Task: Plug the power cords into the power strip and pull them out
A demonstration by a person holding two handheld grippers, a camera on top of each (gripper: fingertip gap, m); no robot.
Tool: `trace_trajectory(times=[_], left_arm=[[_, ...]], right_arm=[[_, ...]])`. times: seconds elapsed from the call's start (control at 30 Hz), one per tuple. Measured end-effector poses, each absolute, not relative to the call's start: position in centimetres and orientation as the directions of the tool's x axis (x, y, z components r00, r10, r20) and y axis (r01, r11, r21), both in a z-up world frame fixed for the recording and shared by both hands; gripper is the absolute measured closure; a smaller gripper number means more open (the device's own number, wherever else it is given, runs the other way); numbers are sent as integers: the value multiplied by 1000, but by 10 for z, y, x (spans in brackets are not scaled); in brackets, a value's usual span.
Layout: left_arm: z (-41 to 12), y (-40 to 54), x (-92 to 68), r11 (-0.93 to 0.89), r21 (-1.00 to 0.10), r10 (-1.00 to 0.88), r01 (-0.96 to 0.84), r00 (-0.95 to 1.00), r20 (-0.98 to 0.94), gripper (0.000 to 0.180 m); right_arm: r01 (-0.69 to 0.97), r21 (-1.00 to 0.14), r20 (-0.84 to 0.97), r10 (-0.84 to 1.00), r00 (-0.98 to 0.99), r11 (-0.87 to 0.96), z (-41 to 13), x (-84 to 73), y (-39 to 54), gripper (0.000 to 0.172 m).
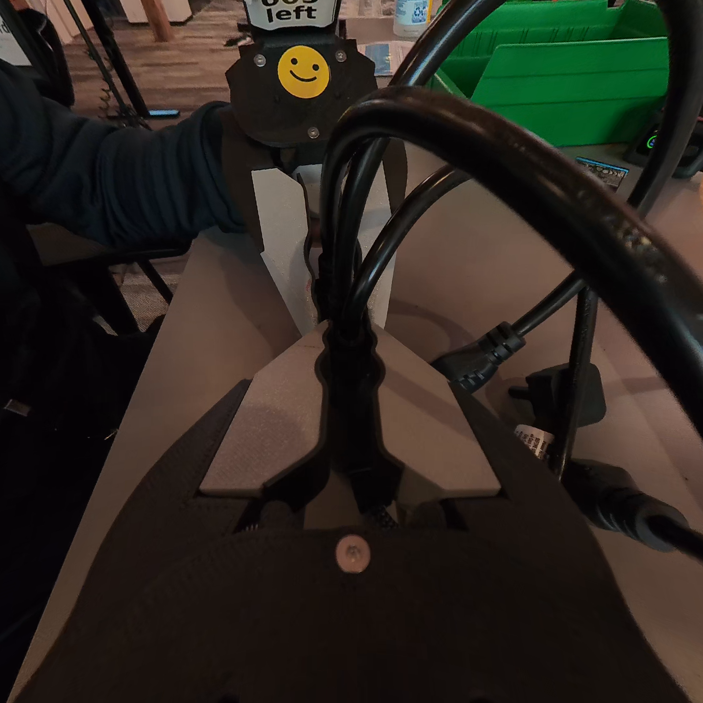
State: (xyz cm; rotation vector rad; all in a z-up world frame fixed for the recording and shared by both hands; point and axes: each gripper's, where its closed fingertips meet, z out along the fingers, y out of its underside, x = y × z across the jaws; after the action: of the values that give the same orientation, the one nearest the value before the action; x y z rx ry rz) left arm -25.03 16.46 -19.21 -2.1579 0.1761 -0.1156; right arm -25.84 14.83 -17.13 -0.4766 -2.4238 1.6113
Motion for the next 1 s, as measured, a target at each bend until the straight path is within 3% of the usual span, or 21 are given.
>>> trace_trajectory(times=[0.23, 0.5, 0.8, 1.0], left_arm=[[-175, 164, -264, -489, -872, -104, 26, 991, 88, 134], [-134, 162, -259, -302, -943, -175, 140, 964, 199, 128], [-159, 169, -260, -397, -907, -140, 139, 968, 210, 118], [-148, 178, -255, -318, -931, -159, 179, 958, 239, 131]], right_arm=[[233, -961, -164, 370, -914, 149, -143, -265, 163, 159], [297, -938, -342, 334, -878, -177, -106, -276, 192, 158], [254, -941, -319, 338, -885, -224, -97, -276, 190, 159], [290, -901, -385, 288, -877, -323, -91, -280, 194, 159]])
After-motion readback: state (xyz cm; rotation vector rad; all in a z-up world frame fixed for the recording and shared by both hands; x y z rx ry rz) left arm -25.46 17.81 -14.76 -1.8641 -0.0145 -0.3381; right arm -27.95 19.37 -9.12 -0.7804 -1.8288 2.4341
